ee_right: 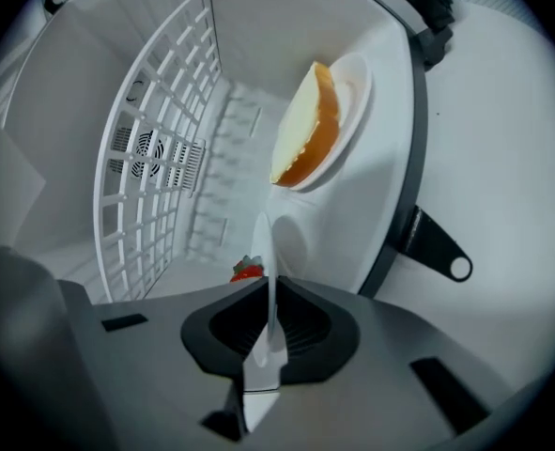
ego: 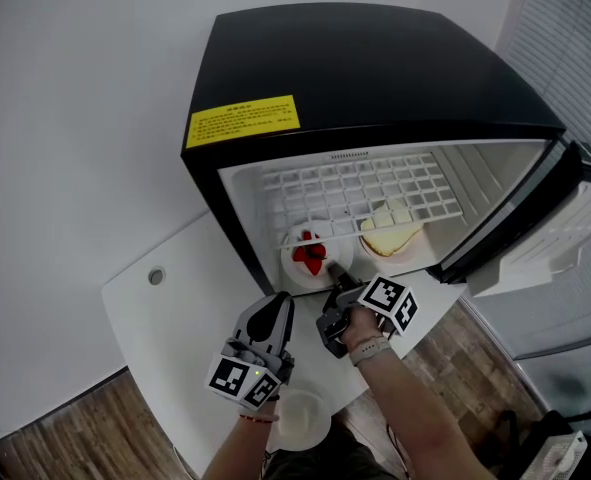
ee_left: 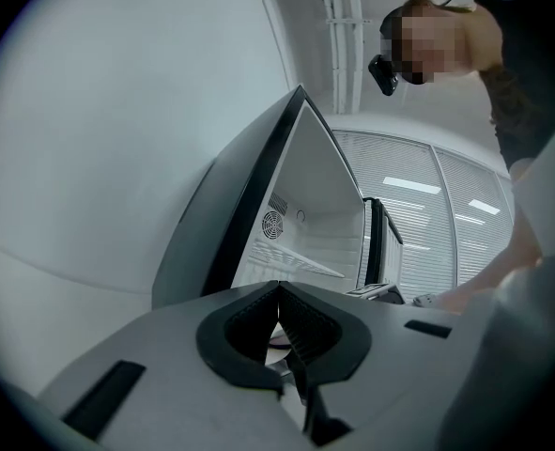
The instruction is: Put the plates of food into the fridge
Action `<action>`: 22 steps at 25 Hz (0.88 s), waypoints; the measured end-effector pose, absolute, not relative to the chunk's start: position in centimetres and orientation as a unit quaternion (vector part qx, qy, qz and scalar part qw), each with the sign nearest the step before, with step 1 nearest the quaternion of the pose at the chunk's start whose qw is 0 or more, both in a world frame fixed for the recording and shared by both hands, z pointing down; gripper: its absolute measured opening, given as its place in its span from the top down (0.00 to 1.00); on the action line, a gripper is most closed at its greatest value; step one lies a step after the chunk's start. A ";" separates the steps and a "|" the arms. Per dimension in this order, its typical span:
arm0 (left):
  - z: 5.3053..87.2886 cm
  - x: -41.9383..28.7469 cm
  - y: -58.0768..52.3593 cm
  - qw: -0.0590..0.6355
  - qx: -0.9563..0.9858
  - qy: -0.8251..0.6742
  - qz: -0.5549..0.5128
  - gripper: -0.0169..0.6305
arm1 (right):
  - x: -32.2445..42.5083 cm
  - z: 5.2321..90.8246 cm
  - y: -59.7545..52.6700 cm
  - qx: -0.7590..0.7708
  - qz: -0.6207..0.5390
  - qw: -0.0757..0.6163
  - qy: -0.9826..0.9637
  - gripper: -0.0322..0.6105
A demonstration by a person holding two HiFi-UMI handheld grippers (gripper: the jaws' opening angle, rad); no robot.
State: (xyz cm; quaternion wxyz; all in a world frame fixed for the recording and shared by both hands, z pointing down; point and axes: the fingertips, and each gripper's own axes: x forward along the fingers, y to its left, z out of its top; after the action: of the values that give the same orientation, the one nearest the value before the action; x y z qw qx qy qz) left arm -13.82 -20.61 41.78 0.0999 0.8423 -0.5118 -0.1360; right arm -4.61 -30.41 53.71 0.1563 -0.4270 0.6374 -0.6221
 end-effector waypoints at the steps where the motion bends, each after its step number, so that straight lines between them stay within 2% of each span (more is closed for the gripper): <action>1: 41.9 -13.8 -20.7 0.101 0.843 -0.511 -0.136 0.96 | -4.7 53.7 -30.6 -0.428 -0.619 0.152 0.641 0.92; 5: 42.3 -13.9 -20.9 0.111 0.842 -0.508 -0.142 0.96 | -5.0 53.7 -31.2 -0.429 -0.606 0.135 0.656 0.92; 14: 42.5 -14.3 -20.8 0.126 0.840 -0.503 -0.160 0.96 | -5.4 52.8 -32.4 -0.466 -0.484 0.008 0.740 0.91; 22: 42.8 -15.0 -20.7 0.131 0.836 -0.506 -0.164 0.96 | -5.4 52.3 -33.4 -0.493 -0.317 -0.135 0.799 0.80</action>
State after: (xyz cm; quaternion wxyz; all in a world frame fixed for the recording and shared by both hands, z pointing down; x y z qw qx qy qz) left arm -15.03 -20.70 42.83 0.1314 0.8365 -0.5061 -0.1641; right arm -5.42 -33.35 52.30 -0.1353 -0.4932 0.7988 -0.3167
